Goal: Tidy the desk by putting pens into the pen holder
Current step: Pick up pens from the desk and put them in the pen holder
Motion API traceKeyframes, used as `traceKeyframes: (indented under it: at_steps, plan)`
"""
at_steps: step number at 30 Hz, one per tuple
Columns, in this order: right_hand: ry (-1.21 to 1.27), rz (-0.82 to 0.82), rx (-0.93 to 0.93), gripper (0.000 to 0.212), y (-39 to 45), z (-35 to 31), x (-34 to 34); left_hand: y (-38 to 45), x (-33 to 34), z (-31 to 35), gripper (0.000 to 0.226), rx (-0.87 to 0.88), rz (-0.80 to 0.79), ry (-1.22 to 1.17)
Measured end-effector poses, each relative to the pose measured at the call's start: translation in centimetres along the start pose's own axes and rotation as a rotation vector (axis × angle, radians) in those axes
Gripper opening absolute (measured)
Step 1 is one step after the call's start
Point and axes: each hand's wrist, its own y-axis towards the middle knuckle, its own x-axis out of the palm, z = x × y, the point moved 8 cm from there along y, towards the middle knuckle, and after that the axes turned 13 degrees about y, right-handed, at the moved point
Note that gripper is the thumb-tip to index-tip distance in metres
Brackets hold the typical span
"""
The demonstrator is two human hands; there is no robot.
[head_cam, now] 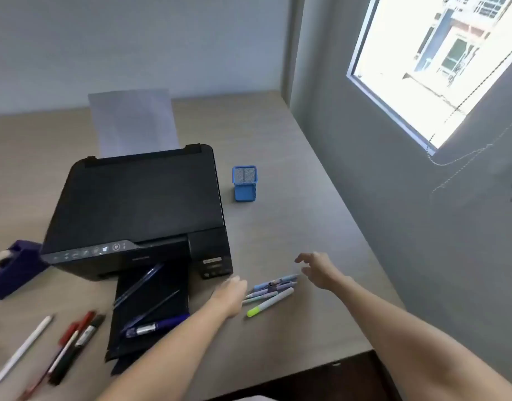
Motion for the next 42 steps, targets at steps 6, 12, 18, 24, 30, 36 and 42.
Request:
traceKeyframes:
  at_steps: [6, 12, 18, 24, 30, 36, 42]
  plan:
    - [-0.106, -0.153, -0.117, 0.030, 1.1, -0.7, 3.9, 0.1, 2.1, -0.6, 0.024, -0.085, 0.004, 0.019]
    - [-0.272, -0.171, -0.187, 0.023, 2.4, -0.6, 4.5, -1.2, 2.3, -1.0, 0.017, -0.090, 0.008, -0.116]
    - [0.105, -0.034, -0.029, 0.015, 3.0, 1.4, 2.4, -4.0, 0.0, -0.8, 0.007, -0.103, 0.162, -0.520]
    - [0.502, 0.386, -0.058, 0.010, 4.9, -1.6, -6.5, -4.2, -12.4, -2.5, 0.013, -0.123, 0.613, -0.604]
    - [0.461, 0.554, -0.223, 0.011, 11.0, -9.8, -13.3, 3.0, -24.6, -8.3, 0.008, -0.280, 0.709, -0.353]
    - [0.156, 0.365, -0.293, 0.019, 17.4, -15.6, -11.8, 12.1, -26.7, -9.8, 0.022, -0.355, 0.457, -0.149]
    - [-0.086, 0.111, -0.279, 0.015, 20.0, -15.8, -9.0, 17.4, -23.4, -8.9, 0.026, -0.331, 0.287, -0.196]
